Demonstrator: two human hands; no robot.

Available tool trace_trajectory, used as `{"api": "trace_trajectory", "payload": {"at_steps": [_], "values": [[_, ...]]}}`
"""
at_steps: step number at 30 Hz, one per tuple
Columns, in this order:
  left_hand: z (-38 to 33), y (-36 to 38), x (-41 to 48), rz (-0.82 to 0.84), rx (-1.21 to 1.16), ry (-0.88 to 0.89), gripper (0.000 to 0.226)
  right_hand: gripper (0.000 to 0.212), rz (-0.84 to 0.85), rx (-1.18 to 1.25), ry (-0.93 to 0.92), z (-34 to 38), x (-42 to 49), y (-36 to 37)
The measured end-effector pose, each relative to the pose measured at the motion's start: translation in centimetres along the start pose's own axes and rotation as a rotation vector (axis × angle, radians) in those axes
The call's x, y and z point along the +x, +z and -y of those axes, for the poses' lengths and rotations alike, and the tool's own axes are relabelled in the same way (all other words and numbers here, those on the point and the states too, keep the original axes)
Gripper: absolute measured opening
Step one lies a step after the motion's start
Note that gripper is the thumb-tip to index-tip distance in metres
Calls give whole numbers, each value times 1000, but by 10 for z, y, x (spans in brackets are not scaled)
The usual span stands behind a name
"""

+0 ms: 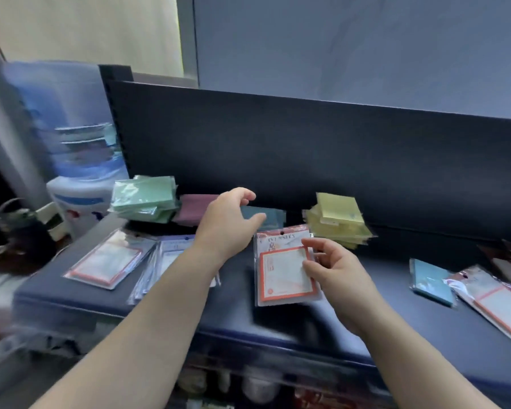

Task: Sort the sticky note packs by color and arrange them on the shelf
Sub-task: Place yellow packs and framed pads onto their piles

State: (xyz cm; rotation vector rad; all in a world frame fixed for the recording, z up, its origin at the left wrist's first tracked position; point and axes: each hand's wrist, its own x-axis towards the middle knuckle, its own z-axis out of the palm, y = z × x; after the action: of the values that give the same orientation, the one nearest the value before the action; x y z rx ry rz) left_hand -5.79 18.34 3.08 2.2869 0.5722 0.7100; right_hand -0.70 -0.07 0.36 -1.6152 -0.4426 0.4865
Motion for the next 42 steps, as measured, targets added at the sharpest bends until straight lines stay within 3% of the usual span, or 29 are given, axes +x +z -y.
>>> {"api": "trace_trajectory", "payload": {"at_steps": [5,10,14,18,22,25,27,31,35,42], "values": [[26,-49,-43,-62,-147,-145,31,29,48,104,-110,16,7,55],[45,-71,-76,86,-446,-293,41,17,133,188,-170,26,5,106],[68,-101,-80,-98,-595,-436,27,16,223,45,-165,24,7,132],[116,-130,-78,-271,-373,-467,27,18,228,-135,-179,13,9,139],[147,-141,-68,-111,4,-540,33,20,215,-239,-205,7,10,136],[146,-136,-58,-49,445,-548,36,20,206,-289,-219,6,9,127],[131,-128,-53,-51,589,-526,39,21,202,-340,-230,5,9,116],[92,-98,-45,-61,515,-332,50,35,151,-634,-300,5,8,82],[39,-43,-41,39,427,-58,52,51,52,-943,-392,1,0,31],[-64,67,-54,288,298,292,57,50,-220,-1115,-314,-9,-27,-92]]}}
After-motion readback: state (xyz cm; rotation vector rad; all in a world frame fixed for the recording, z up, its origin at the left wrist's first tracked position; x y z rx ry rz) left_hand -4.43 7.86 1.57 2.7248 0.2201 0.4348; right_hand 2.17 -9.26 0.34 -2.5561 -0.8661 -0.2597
